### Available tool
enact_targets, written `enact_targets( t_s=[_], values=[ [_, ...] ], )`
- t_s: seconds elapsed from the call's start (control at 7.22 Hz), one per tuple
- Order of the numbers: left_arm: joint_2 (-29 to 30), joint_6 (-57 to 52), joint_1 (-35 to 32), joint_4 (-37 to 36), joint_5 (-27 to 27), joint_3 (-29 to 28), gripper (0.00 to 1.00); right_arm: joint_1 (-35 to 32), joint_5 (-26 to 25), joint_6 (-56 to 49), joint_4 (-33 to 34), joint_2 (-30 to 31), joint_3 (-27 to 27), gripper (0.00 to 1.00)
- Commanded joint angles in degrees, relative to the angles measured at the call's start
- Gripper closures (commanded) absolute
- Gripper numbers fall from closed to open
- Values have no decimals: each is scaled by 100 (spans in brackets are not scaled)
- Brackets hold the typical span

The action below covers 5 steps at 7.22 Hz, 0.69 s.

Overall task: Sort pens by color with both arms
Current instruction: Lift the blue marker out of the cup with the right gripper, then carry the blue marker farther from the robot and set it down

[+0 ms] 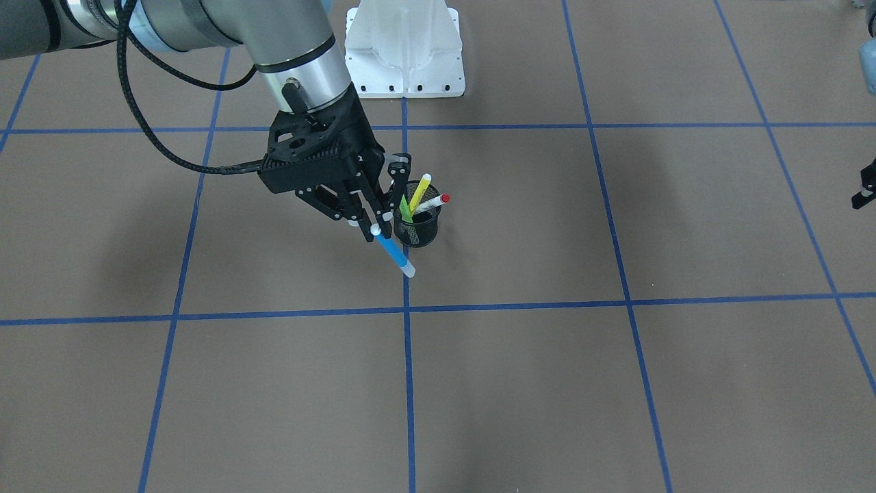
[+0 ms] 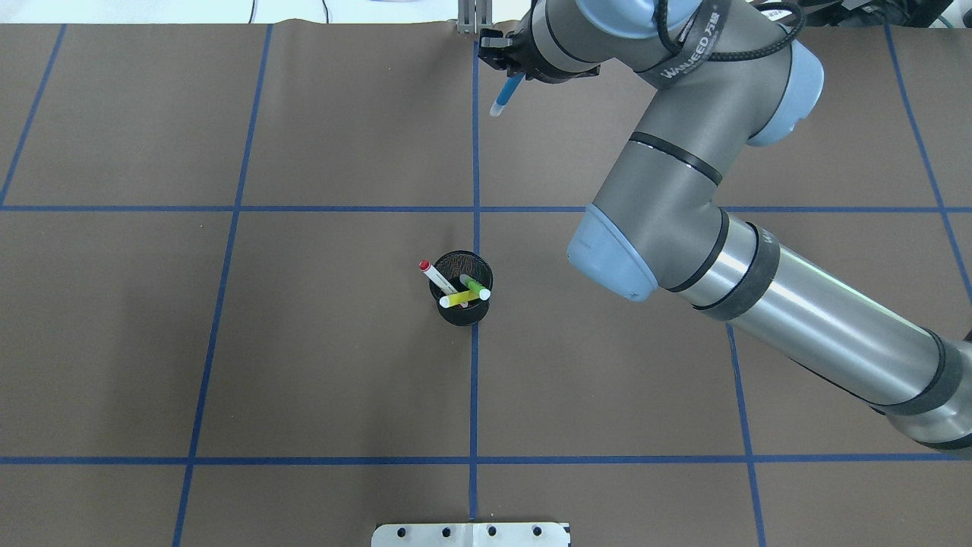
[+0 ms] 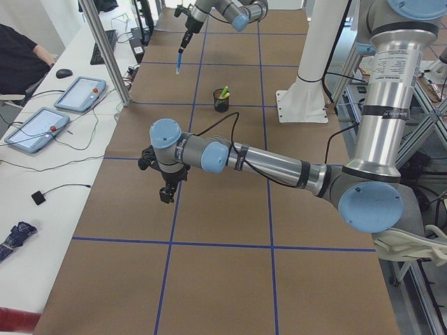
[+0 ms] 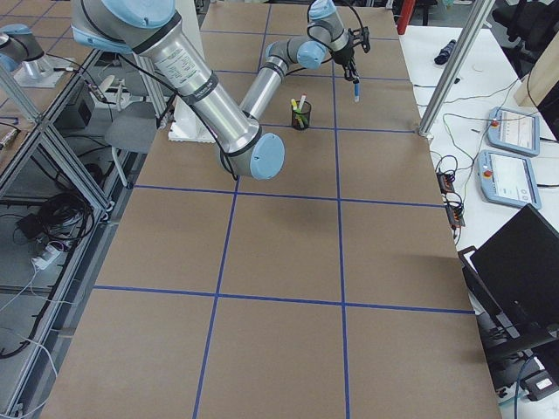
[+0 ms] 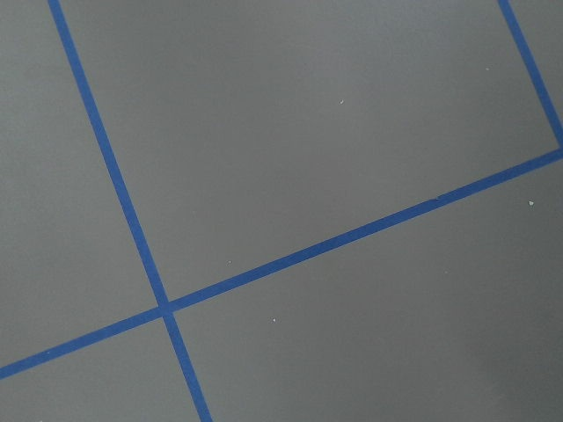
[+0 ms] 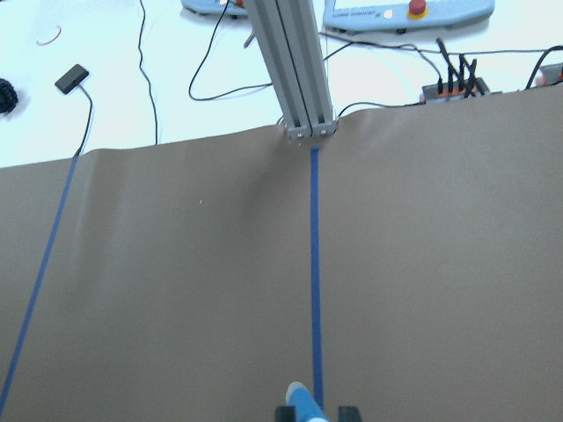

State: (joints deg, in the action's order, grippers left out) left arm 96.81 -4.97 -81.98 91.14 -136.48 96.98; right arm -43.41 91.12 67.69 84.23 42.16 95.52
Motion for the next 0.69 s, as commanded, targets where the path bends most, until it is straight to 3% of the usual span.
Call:
enact_targets(
  t_s=[0.0,0.28,0.55],
  values=[
    [48,466,6,61,-11,-4,0,113,-1136,16,-404,11,-593,100],
    [49,567,15,97,-19,-30,0,359,-2199,217,-1528,-15,-1620,100],
    [127,567,15,97,-19,-161,0,788,-3307,428,-2057,20,-2062,100]
  ],
)
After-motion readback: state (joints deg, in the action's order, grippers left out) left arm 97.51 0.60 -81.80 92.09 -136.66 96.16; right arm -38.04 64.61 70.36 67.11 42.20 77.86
